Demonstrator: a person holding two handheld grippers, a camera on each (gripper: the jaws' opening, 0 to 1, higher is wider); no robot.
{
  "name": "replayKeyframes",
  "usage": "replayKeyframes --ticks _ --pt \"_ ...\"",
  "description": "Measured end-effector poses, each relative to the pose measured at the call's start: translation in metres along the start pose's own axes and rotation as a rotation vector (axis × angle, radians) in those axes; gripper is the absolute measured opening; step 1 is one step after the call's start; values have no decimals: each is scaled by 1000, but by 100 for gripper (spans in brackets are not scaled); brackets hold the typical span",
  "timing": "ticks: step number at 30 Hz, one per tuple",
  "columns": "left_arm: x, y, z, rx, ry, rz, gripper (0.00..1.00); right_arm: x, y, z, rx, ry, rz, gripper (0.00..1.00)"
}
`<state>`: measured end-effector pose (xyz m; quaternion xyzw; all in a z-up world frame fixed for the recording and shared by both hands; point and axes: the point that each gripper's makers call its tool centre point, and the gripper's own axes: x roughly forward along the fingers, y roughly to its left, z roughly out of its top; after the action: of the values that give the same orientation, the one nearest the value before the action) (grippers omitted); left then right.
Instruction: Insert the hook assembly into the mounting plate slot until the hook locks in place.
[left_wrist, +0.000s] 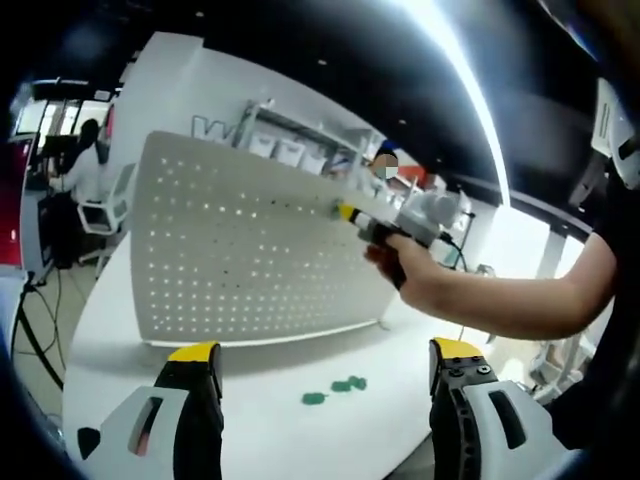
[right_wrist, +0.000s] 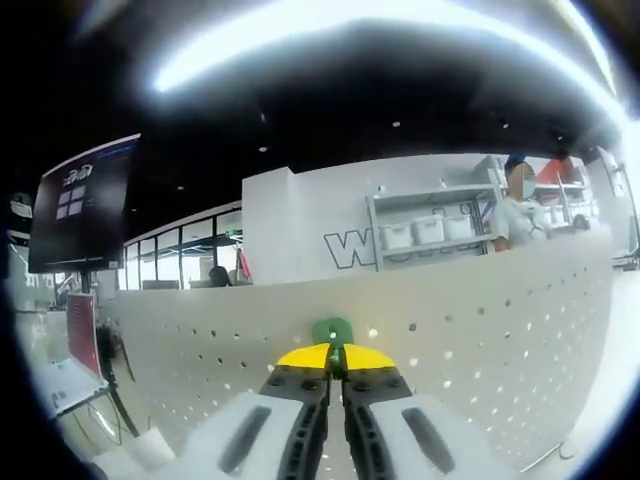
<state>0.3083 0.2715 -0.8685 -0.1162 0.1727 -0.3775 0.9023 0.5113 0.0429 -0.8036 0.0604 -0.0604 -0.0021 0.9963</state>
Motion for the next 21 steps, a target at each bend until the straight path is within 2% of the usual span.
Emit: replayKeyframes --ticks 2,14,21 --pt "0 0 0 1 1 1 86 0 -2 0 18 -7 -6 0" --pt "-6 3 0 -3 -9 21 85 2 0 -2 -6 -43 -8 0" --pt "-9 2 1 -4 -19 25 85 5 1 -4 -34 -30 -18 1"
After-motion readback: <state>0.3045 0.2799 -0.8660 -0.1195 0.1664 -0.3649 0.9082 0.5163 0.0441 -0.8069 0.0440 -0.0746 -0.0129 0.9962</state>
